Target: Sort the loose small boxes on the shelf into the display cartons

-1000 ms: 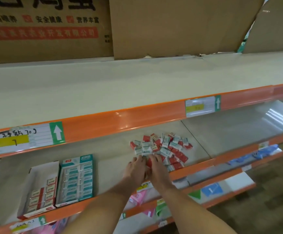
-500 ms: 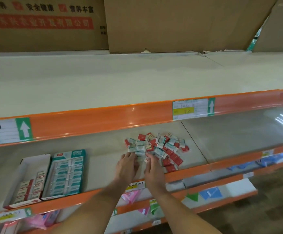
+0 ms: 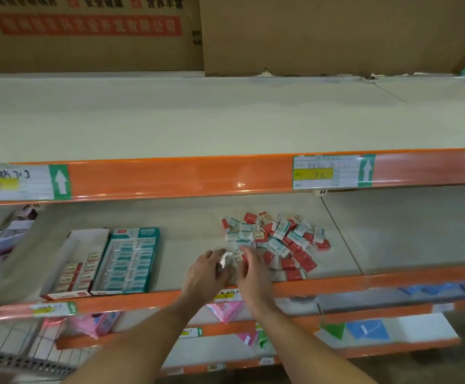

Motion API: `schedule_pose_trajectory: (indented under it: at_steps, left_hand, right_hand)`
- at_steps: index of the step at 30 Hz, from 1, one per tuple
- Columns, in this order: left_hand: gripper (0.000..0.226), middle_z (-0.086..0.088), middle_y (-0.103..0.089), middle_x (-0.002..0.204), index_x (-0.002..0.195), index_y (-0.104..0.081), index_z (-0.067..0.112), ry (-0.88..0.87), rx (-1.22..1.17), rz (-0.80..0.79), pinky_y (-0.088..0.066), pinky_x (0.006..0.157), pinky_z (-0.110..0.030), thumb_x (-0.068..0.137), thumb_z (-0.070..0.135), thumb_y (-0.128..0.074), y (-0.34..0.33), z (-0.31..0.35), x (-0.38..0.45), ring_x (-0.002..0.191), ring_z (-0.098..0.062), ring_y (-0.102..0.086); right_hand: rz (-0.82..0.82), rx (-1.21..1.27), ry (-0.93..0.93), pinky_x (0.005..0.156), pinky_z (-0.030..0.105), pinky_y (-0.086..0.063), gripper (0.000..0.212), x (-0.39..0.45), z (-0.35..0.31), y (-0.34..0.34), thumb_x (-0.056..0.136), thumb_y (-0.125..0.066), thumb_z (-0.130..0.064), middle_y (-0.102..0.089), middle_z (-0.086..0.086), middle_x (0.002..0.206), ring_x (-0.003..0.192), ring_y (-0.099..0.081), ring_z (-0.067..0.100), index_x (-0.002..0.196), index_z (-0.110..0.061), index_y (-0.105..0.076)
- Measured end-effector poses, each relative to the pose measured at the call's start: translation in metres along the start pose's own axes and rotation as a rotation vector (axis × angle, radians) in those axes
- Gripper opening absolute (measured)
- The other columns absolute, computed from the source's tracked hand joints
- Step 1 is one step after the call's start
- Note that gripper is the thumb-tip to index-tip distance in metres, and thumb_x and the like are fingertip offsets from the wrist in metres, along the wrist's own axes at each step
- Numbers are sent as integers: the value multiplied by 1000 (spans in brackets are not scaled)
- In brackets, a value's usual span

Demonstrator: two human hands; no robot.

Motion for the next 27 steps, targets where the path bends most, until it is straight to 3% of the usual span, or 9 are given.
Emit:
schedule_pose_trajectory:
  at_steps: [5, 8, 10, 12, 14, 17, 21, 24, 27]
  left_hand:
    - [35, 0, -67, 111, 135, -46, 26, 215, -210, 53, -51, 81, -29, 100, 31, -44, 28, -33, -16, 89, -12, -60]
    - [32, -1, -69, 108, 130, -52, 29, 290, -263, 54, -52, 81, -31, 99, 28, -46, 33, -51, -18, 89, -14, -63]
    - [30, 1, -69, 106, 128, -56, 29, 317, -274, 51, -50, 77, -27, 100, 30, -46, 34, -58, -18, 87, -12, -62]
    - [31, 4, -67, 98, 129, -56, 26, 316, -292, 49, -45, 68, -19, 100, 33, -47, 35, -58, -21, 82, -8, -60]
    - [32, 5, -66, 101, 130, -55, 25, 310, -286, 38, -45, 70, -18, 101, 33, -46, 34, -57, -24, 85, -7, -60]
    - [29, 2, -65, 115, 128, -56, 23, 325, -267, 82, -47, 78, -19, 102, 25, -43, 34, -60, -27, 92, -8, -59]
    - [44, 2, -45, 126, 138, -47, 21, 273, -244, 120, -45, 71, -7, 95, 9, -50, 37, -55, -31, 90, -6, -54]
    - [62, 1, -30, 138, 147, -32, 30, 193, -113, 24, -53, 80, -23, 92, 8, -51, 33, -45, -26, 93, -14, -58]
    - [50, 4, -20, 148, 140, -39, 35, 96, 53, -92, -53, 86, -36, 95, 17, -50, 26, -35, -17, 97, -22, -60]
  right_hand:
    - [-37, 35, 4, 81, 26, -54, 33, 8, -17, -21, 95, -63, -32, -65, -7, 106, 94, -62, 9, 127, -26, -59]
    - [-39, 30, -15, 63, 10, -37, 20, 12, -21, -24, 91, -68, -35, -62, -12, 87, 79, -58, 7, 108, -25, -63]
    - [-45, -23, -33, 57, 5, -30, 21, 13, -22, -23, 89, -70, -37, -58, -11, 89, 75, -50, 3, 106, -27, -63]
    - [-63, -95, -11, 58, 4, -27, 29, 14, -23, -25, 88, -71, -41, -53, -8, 105, 81, -48, 3, 113, -28, -63]
    - [-82, -152, 29, 64, 5, -31, 36, 12, -24, -30, 89, -69, -43, -49, -7, 115, 89, -52, 5, 121, -28, -61]
    - [-85, -184, 96, 76, 13, -41, 40, 9, -26, -36, 92, -64, -43, -51, -7, 119, 93, -56, 5, 127, -27, -58]
    - [-61, -216, 130, 81, 17, -48, 40, 8, -27, -37, 92, -62, -39, -53, -7, 120, 98, -57, 6, 129, -26, -57]
    - [-61, -228, 132, 80, 18, -49, 42, 6, -28, -37, 92, -63, -38, -52, -5, 122, 98, -59, 9, 131, -23, -57]
    - [-49, -238, 115, 81, 19, -51, 40, 5, -28, -35, 91, -63, -34, -50, -4, 122, 97, -59, 9, 129, -24, -57]
Point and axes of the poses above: each hand's wrist, its own x-axis towards the middle knuckle, its own y-axis out of the back of the hand, z = x × y, the point moved 10 cm from there along x, towards the middle knuckle
